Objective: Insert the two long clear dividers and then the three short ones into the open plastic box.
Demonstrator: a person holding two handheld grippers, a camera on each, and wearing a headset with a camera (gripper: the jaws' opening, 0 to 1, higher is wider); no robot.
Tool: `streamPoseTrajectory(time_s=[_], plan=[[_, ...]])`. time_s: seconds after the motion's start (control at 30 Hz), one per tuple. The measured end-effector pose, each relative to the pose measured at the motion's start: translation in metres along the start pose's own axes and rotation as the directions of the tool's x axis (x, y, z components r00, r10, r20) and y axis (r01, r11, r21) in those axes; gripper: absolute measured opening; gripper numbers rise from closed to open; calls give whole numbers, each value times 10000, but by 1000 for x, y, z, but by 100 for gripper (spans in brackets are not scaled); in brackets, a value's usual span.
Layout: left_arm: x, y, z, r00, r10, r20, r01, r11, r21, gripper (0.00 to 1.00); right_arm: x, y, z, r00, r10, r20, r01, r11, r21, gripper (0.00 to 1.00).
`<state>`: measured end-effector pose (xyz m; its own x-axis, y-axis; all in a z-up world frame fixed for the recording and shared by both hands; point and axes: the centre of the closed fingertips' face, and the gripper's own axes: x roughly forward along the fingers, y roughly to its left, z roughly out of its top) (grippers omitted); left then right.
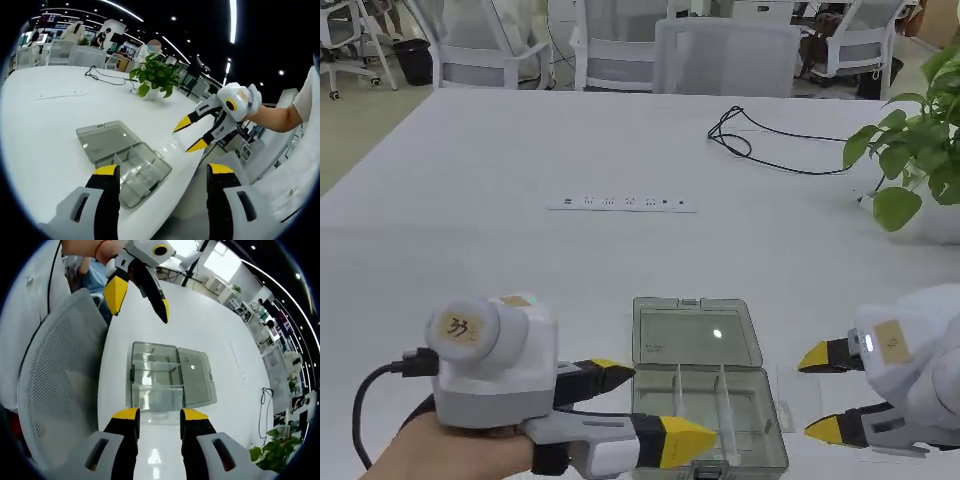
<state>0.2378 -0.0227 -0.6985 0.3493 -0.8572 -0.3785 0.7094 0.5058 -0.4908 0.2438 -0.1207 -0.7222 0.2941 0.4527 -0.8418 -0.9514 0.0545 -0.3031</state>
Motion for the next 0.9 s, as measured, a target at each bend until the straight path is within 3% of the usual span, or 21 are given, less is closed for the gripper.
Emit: streamPoseTrajectory(time_s=[0.3,0.63,0.9], plan=[[14,-19,6,9975,-699,93,705,9927,-983,55,-8,2,27,9995,-233,227,239,9994,-263,33],[28,-36,6,9907,-1330,285,1361,9683,-2096,43,-12,7,46,9987,-283,423,303,9984,-471,33],[33,-45,8,9844,-1714,392,1757,9507,-2555,30,-12,12,58,9982,-294,530,326,9976,-613,33]])
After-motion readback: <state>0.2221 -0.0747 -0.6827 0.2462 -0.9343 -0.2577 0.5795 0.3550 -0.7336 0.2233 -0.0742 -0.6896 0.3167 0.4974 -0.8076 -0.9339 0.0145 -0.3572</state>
